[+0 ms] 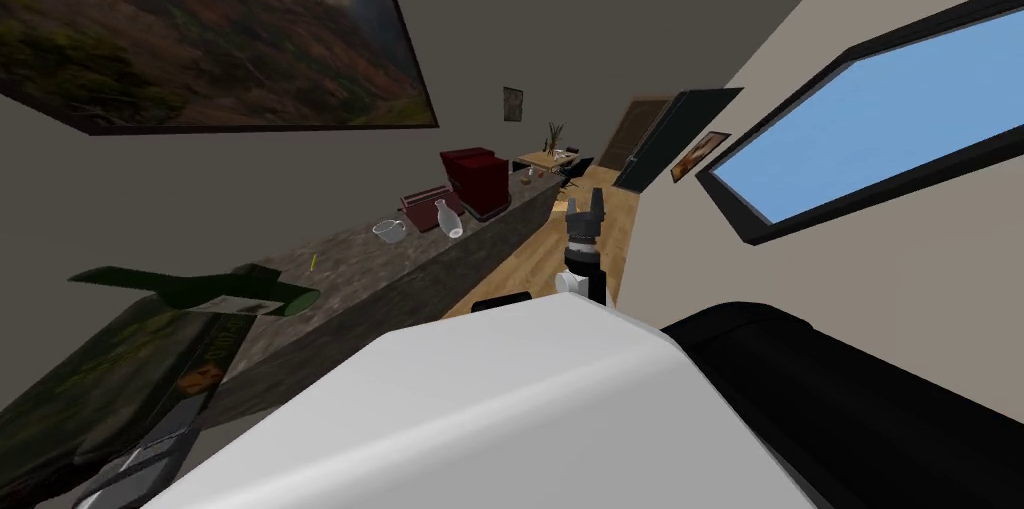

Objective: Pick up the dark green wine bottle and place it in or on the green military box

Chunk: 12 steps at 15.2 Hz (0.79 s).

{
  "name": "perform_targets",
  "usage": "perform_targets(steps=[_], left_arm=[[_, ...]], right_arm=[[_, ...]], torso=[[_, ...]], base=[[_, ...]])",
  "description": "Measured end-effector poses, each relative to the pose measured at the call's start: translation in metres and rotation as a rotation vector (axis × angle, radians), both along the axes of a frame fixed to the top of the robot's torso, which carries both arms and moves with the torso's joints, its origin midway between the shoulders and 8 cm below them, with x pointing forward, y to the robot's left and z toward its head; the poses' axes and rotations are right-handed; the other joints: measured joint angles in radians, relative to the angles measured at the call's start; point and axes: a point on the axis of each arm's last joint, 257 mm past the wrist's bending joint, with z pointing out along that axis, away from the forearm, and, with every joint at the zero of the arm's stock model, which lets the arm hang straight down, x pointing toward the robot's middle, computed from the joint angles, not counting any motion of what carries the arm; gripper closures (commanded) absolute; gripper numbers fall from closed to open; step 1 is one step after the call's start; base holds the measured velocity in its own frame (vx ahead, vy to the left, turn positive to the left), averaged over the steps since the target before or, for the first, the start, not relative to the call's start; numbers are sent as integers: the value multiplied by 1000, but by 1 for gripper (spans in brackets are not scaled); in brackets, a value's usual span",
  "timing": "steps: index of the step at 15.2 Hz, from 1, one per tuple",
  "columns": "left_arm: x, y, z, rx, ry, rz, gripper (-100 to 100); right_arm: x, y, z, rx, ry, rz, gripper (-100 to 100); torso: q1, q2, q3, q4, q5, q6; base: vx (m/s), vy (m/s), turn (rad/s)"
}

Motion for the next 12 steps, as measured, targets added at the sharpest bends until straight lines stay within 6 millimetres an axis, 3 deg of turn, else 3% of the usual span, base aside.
perform_targets(steps=[5, 7, 12], left_arm=[[-71, 32, 1, 51, 132, 85, -100], [-113, 49, 8, 75, 199, 129, -100], [-178, 64, 25, 114, 312, 199, -100]], right_arm=[[0, 0, 0, 0, 0, 0, 0], [0, 0, 0, 0, 0, 0, 0], [0, 0, 0, 0, 0, 0, 0]], torso=[[2, -1, -1, 0, 0, -1], [3, -3, -1, -1, 0, 0], [3, -2, -1, 0, 0, -1]], base=[[93, -23, -326], [128, -4, -393], [110, 10, -272]])
